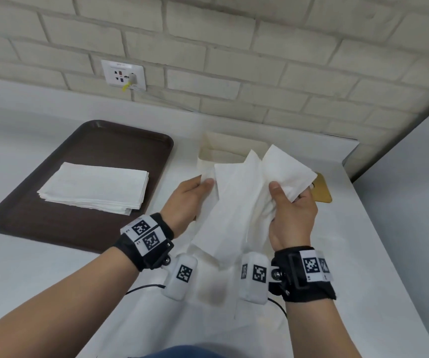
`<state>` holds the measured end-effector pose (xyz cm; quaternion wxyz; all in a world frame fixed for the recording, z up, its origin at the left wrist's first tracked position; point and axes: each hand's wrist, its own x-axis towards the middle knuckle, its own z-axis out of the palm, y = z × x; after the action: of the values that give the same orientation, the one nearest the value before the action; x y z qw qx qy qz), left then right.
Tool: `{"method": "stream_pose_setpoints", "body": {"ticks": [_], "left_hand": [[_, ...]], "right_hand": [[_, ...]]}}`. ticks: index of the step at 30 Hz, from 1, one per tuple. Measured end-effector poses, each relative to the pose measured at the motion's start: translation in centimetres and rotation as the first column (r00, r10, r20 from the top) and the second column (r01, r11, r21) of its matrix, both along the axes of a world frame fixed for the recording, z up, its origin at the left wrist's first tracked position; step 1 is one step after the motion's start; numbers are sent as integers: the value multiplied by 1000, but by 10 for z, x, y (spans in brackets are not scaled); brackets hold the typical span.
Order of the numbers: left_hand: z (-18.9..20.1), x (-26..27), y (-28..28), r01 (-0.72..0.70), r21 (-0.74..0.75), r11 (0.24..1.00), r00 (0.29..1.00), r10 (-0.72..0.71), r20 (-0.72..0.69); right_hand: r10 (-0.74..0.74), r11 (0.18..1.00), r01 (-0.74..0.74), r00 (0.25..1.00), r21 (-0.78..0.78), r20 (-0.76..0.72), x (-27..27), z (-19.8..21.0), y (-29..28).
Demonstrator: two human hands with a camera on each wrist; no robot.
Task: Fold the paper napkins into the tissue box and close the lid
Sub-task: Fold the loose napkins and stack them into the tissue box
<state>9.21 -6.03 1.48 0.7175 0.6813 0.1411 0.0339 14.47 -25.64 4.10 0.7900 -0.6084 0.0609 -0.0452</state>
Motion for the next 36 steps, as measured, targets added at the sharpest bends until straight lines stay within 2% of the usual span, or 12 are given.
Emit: {"method": "stream_pose_setpoints", "body": {"ticks": [5, 8, 11, 15, 21, 23, 25, 27, 29, 32, 36], "left_hand": [[0, -2, -5, -32, -256, 966, 999, 39, 23], [4, -4, -12, -31, -314, 949, 998, 47, 41], [5, -5, -14, -1, -272, 962, 998, 20, 68], [0, -3, -13, -56, -146, 988, 993, 71, 99], [-1, 2, -5, -83, -158, 984, 989, 101, 110], [-2, 6, 4, -88, -134, 987, 990, 102, 102], [-1, 8, 13, -63, -122, 991, 992, 75, 102], [3, 9, 15, -9, -111, 994, 995, 20, 102], [7, 10, 11, 40, -98, 994, 995, -31, 94], [13, 8, 1, 90, -101, 991, 994, -82, 78], [21, 1, -7, 78, -237, 968, 996, -68, 51]], "right_hand": [[-51, 989, 52, 999, -137, 7, 6, -16, 10], [-66, 983, 67, 998, -173, 13, 7, -19, 18], [-64, 978, 67, 998, -197, 21, 7, -20, 23], [-64, 971, 68, 998, -229, 24, 6, -23, 25], [-128, 939, 143, 989, -314, 68, 1, -3, 6], [-59, 932, 104, 989, -348, 138, -6, 17, -6], [104, 932, -31, 977, -360, 186, -14, 38, -15], [259, 916, -188, 952, -355, 164, -13, 49, -18], [337, 887, -267, 932, -377, 132, -5, 51, -10], [295, 859, -207, 948, -467, 122, 8, 38, 7], [227, 852, -115, 960, -511, 162, 15, 21, 20]]}}
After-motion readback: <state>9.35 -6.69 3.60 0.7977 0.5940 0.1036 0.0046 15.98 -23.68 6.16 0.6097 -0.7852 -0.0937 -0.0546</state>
